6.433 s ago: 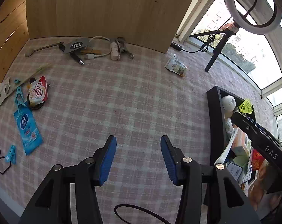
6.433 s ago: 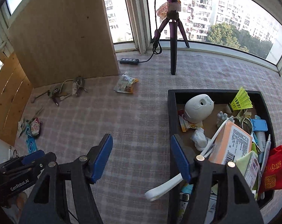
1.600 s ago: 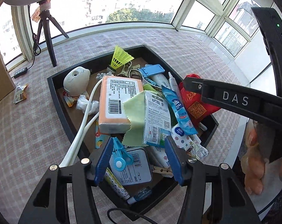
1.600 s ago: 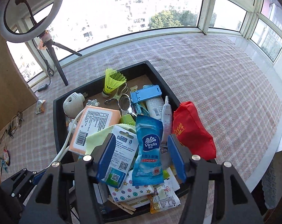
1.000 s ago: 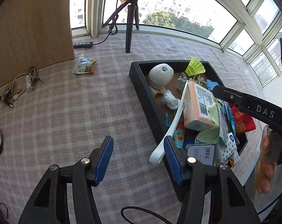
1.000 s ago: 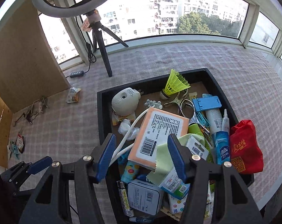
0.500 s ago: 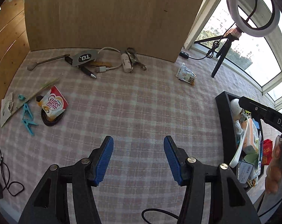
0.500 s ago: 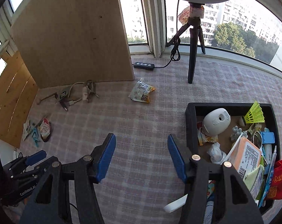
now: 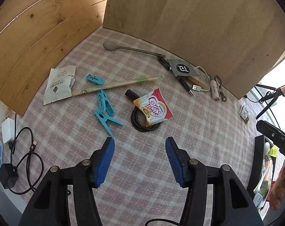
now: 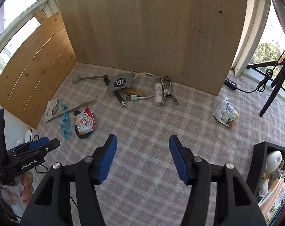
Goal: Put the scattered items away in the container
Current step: 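Move both grippers back over the scattered items on the table, then grasp the blue clothespin with the left gripper while the right gripper grasps the Coffee-mate sachet, then carry the clothespin and sachet to the tray and open both grippers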
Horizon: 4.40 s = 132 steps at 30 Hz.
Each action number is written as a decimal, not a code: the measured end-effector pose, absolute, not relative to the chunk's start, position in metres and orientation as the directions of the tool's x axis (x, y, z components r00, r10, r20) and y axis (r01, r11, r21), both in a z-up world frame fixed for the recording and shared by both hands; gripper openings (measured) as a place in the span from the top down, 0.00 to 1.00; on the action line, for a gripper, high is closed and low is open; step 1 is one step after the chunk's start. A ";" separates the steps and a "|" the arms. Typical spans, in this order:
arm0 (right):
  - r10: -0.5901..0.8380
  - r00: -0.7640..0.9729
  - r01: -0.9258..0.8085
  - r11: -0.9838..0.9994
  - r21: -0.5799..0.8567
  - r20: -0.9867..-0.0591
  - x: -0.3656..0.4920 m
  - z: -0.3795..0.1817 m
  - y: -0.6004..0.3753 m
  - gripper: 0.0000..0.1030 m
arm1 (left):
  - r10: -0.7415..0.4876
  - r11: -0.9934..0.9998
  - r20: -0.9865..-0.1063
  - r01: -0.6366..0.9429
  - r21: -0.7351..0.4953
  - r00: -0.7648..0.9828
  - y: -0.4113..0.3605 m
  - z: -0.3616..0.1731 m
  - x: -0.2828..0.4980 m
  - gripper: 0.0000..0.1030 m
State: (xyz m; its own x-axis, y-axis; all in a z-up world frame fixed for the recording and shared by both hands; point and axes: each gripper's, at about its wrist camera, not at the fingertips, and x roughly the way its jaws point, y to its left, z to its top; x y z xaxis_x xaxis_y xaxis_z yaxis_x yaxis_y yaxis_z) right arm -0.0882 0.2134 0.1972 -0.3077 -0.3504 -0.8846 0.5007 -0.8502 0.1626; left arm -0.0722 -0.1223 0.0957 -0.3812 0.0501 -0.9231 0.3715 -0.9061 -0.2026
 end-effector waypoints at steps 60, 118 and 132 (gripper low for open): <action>-0.286 0.052 0.748 -0.623 0.227 -0.957 -0.105 0.074 0.025 0.47 | 0.088 -0.809 -0.965 0.547 -0.213 -0.245 -0.185 0.015 -0.140 0.89; -0.387 -0.348 0.254 -0.916 0.311 -0.854 -0.108 0.206 0.331 0.97 | 0.265 -0.951 -0.884 0.046 -0.305 -0.386 0.076 0.160 -0.107 0.89; -0.121 -0.458 -0.133 -0.970 0.203 -0.881 -0.068 0.220 0.576 0.97 | 0.422 -0.873 -0.877 -0.363 -0.325 -0.230 0.318 0.166 -0.055 0.89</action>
State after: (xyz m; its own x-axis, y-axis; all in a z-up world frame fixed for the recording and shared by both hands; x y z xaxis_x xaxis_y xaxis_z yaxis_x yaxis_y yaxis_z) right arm -0.0680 0.5759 0.2198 -0.4578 -0.1214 -0.8807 -0.1330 -0.9701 0.2029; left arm -0.0551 0.3182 0.1658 -0.2301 0.4219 -0.8769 -0.3635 -0.8732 -0.3248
